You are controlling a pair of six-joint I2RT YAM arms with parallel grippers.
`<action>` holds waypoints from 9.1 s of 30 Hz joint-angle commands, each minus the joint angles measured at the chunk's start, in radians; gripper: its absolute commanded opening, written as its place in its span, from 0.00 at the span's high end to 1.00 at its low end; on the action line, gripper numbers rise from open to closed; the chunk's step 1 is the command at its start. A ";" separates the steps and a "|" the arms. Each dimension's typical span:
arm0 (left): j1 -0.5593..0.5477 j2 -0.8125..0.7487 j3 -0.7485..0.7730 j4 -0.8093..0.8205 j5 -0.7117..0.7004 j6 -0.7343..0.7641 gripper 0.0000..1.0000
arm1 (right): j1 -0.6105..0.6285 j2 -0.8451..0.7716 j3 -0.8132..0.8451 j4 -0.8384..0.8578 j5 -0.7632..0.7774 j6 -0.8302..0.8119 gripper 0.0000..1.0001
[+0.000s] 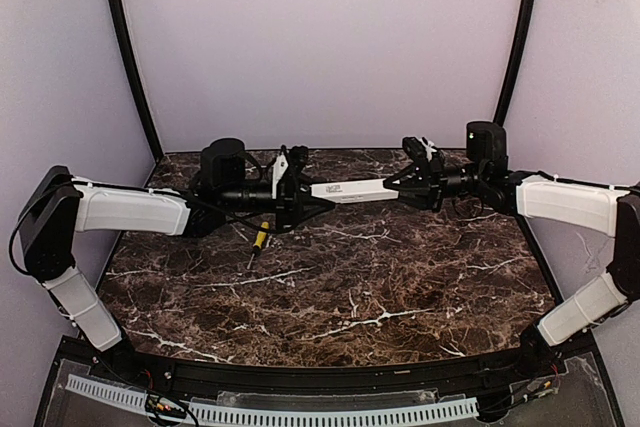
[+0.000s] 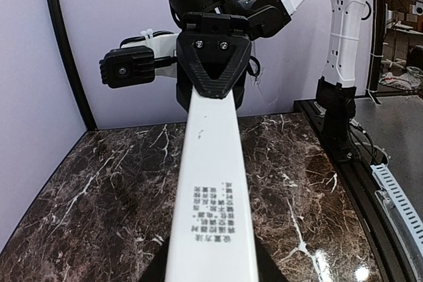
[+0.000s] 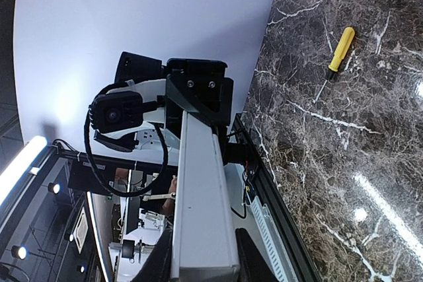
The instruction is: Unload the batteries from the remote control
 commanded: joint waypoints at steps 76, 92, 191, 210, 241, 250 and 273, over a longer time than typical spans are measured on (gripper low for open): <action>-0.005 0.064 0.033 -0.050 -0.051 0.053 1.00 | 0.006 0.085 0.167 -0.348 0.056 -0.256 0.94; -0.005 -0.041 -0.129 0.000 -0.104 0.011 1.00 | -0.039 0.062 0.224 -0.374 0.035 -0.289 1.00; -0.059 0.219 -0.277 -0.036 -0.251 0.078 0.87 | 0.214 0.196 0.322 -0.801 0.992 -1.047 0.32; -0.059 0.207 -0.297 -0.075 -0.342 0.122 0.58 | 0.204 0.199 0.331 -0.804 0.977 -1.039 0.30; 0.057 -0.082 -0.397 0.006 -0.478 -0.160 0.47 | 0.202 0.210 0.388 -0.807 0.988 -1.022 0.27; 0.131 -0.192 -0.404 -0.154 -0.774 -0.401 0.05 | 0.194 0.209 0.405 -0.806 1.025 -0.970 0.02; 0.151 -0.013 -0.010 -0.994 -0.666 -0.423 0.38 | 0.024 0.168 0.292 -0.731 0.908 -0.786 0.01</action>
